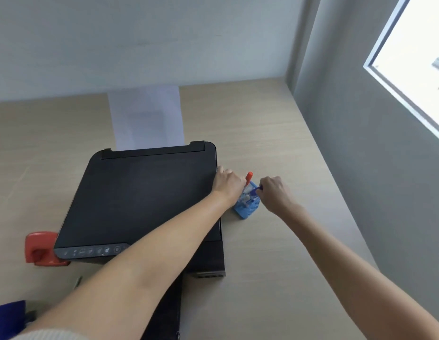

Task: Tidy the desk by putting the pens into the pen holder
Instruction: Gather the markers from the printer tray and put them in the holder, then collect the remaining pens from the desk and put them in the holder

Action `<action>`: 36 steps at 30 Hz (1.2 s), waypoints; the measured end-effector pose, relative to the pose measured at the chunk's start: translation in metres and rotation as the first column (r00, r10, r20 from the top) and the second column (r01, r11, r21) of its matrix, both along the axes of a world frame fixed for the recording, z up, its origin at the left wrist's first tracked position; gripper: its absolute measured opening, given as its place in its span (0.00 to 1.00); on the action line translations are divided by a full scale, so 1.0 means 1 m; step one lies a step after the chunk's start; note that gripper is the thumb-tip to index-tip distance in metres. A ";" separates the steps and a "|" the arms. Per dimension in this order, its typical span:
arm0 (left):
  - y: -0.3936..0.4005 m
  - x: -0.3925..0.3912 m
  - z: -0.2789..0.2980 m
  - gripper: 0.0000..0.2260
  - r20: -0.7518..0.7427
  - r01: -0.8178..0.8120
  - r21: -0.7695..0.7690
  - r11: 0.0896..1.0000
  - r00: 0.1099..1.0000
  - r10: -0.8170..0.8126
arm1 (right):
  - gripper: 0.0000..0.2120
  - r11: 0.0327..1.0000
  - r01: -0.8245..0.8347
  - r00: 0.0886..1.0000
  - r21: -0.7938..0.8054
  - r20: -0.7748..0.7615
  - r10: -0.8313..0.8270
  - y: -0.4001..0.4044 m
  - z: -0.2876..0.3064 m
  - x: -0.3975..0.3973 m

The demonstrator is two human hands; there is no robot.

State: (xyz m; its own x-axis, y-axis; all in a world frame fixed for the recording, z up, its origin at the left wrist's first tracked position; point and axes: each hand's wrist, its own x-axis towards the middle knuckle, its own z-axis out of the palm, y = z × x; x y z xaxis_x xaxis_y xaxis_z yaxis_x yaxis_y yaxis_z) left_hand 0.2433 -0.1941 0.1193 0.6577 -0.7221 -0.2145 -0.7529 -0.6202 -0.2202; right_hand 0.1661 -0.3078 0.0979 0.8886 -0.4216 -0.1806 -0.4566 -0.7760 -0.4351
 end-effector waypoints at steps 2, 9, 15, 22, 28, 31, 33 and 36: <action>0.000 0.001 -0.009 0.07 -0.011 0.007 0.030 1.000 1.000 -0.007 | 0.07 1.000 -0.011 0.999 0.029 -0.041 0.012 0.001 -0.006 0.003; 0.053 -0.003 0.032 0.14 -0.138 0.020 -0.473 0.881 0.986 -0.096 | 0.13 1.000 0.022 0.997 -0.013 0.074 -0.021 0.023 0.033 -0.010; 0.211 0.005 0.083 0.14 -0.338 -0.277 -0.742 0.610 0.941 0.017 | 0.10 0.987 -0.150 0.926 0.062 0.358 0.118 0.119 0.090 0.007; 0.420 0.012 0.042 0.07 -0.466 -0.640 -0.599 0.481 0.767 0.440 | 0.08 0.887 -0.454 0.796 0.082 0.486 0.362 0.282 0.105 0.014; 0.501 -0.020 -0.051 0.10 -0.539 -0.844 -0.251 0.473 0.528 0.656 | 0.07 0.831 -0.531 0.843 0.167 0.209 0.496 0.404 0.042 0.010; 0.504 -0.038 -0.077 0.13 -0.508 -0.861 -0.045 0.506 0.456 0.731 | 0.07 0.840 -0.509 0.835 0.187 -0.131 0.535 0.448 -0.001 0.001; 0.501 -0.047 -0.095 0.14 -0.504 -0.846 0.001 0.532 0.460 0.731 | 0.06 0.858 -0.463 0.809 0.221 -0.291 0.511 0.469 -0.025 -0.005; 0.500 -0.055 -0.117 0.15 -0.484 -0.817 -0.022 0.576 0.513 0.709 | 0.17 0.915 -0.353 0.786 0.196 -0.468 0.404 0.489 -0.048 -0.006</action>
State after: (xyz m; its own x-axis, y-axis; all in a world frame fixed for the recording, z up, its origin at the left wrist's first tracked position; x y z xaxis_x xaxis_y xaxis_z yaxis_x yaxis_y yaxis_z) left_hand 0.1885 0.3057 0.0023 0.8709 -0.0376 -0.4900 0.0622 -0.9806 0.1857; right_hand 0.1598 0.1816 0.0502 0.7559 -0.0289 -0.6540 -0.3056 -0.8991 -0.3135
